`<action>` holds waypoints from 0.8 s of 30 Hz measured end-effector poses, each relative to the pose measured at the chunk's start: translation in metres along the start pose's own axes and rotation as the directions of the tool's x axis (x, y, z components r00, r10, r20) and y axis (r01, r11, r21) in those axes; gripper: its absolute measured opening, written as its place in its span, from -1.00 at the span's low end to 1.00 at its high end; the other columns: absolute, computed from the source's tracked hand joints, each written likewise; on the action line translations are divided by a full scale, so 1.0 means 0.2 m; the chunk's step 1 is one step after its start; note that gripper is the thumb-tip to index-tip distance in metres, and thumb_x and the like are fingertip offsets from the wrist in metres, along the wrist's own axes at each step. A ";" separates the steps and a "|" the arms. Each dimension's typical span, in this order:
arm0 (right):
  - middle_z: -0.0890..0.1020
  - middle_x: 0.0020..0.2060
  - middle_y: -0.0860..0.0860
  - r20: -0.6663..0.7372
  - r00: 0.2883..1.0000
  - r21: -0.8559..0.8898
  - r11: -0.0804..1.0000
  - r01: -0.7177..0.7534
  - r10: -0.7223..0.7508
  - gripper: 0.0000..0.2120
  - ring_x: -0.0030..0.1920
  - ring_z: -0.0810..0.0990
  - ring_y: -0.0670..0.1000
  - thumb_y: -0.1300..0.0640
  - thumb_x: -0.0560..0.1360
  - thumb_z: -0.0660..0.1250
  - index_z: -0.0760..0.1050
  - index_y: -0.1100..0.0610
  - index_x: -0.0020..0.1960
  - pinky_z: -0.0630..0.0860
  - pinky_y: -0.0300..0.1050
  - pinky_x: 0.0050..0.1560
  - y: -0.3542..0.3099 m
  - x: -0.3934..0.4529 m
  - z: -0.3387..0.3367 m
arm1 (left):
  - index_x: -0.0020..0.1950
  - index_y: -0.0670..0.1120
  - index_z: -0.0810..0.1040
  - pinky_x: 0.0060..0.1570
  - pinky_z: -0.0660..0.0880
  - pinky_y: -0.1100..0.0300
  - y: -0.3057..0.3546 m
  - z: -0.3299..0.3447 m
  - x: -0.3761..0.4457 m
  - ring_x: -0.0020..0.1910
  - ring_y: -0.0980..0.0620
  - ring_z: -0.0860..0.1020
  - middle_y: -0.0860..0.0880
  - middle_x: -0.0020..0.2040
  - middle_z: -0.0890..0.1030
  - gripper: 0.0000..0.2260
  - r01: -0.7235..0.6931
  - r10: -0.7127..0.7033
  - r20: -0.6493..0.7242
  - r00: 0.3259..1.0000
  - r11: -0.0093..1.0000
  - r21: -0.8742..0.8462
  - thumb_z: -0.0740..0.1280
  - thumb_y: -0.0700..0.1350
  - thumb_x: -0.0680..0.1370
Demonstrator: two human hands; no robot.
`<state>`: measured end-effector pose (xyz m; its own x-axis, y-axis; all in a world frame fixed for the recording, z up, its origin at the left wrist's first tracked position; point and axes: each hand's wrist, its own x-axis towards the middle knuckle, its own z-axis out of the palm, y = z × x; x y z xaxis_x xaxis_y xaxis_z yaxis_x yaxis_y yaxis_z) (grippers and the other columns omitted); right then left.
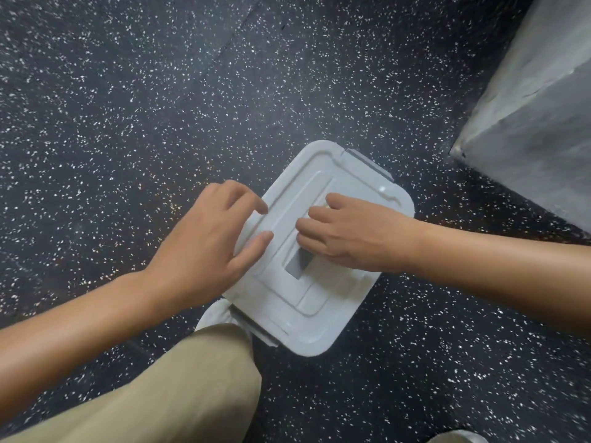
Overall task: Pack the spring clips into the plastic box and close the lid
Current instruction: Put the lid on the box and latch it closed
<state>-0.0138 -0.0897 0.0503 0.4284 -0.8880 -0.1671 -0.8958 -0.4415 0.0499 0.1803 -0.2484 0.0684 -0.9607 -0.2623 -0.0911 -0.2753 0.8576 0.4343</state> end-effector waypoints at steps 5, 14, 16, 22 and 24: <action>0.55 -0.05 0.12 0.001 0.998 0.082 0.994 -0.069 0.070 -0.73 -0.17 0.49 0.14 0.18 0.55 0.04 0.49 0.21 0.06 0.44 0.07 -0.20 0.03 -0.05 -0.01 | 0.39 -0.09 0.45 0.36 0.34 -0.02 0.02 0.05 -0.06 0.40 -0.15 0.35 -0.11 0.43 0.37 -0.54 -0.096 0.090 0.105 0.990 0.994 0.055 0.29 0.14 0.58; 0.32 0.48 0.13 0.317 0.479 0.472 0.303 -0.828 0.818 -0.16 0.45 0.30 0.16 -0.28 0.49 0.34 0.14 0.18 0.55 0.32 0.15 0.42 0.32 -0.20 0.06 | 0.68 -0.01 -0.11 0.56 -0.10 -0.09 0.02 0.20 -0.17 0.64 -0.14 -0.18 -0.11 0.68 -0.17 0.24 -0.411 0.278 0.481 0.832 0.890 0.196 0.48 0.43 0.22; 0.37 0.48 0.10 0.526 0.388 0.535 0.059 -0.842 0.757 -0.03 0.42 0.39 0.12 -0.38 0.41 0.36 0.13 0.17 0.57 0.38 0.11 0.38 0.35 -0.21 0.09 | 0.68 -0.01 -0.12 0.55 -0.09 -0.10 0.01 0.21 -0.18 0.64 -0.15 -0.16 -0.12 0.68 -0.15 0.20 -0.415 0.275 0.494 0.825 0.888 0.198 0.51 0.29 0.25; 0.54 -0.30 0.01 0.543 0.412 0.595 0.011 -0.804 0.732 -0.55 -0.36 0.44 -0.01 -0.26 0.52 0.33 0.47 0.16 -0.12 0.30 -0.07 -0.37 0.32 -0.20 0.10 | 0.68 -0.04 -0.02 0.56 0.02 -0.14 0.01 0.20 -0.18 0.64 -0.20 -0.08 -0.15 0.68 -0.06 0.06 -0.446 0.328 0.441 0.835 0.874 0.193 0.49 -0.05 0.29; 0.50 -0.32 0.00 0.535 0.407 0.586 0.023 -0.810 0.741 -0.60 -0.36 0.41 0.01 -0.21 0.54 0.32 0.37 0.10 -0.18 0.26 -0.06 -0.38 0.31 -0.20 0.10 | 0.67 -0.05 0.00 0.56 0.07 -0.17 0.01 0.19 -0.18 0.63 -0.23 -0.05 -0.16 0.67 -0.04 0.08 -0.457 0.332 0.451 0.829 0.866 0.203 0.52 -0.01 0.27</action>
<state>-0.0886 -0.0796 0.0410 -0.5521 -0.6199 -0.5576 -0.4364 0.7847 -0.4403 0.2123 -0.2201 0.0382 -0.9035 0.2665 -0.3356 0.1934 0.9524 0.2357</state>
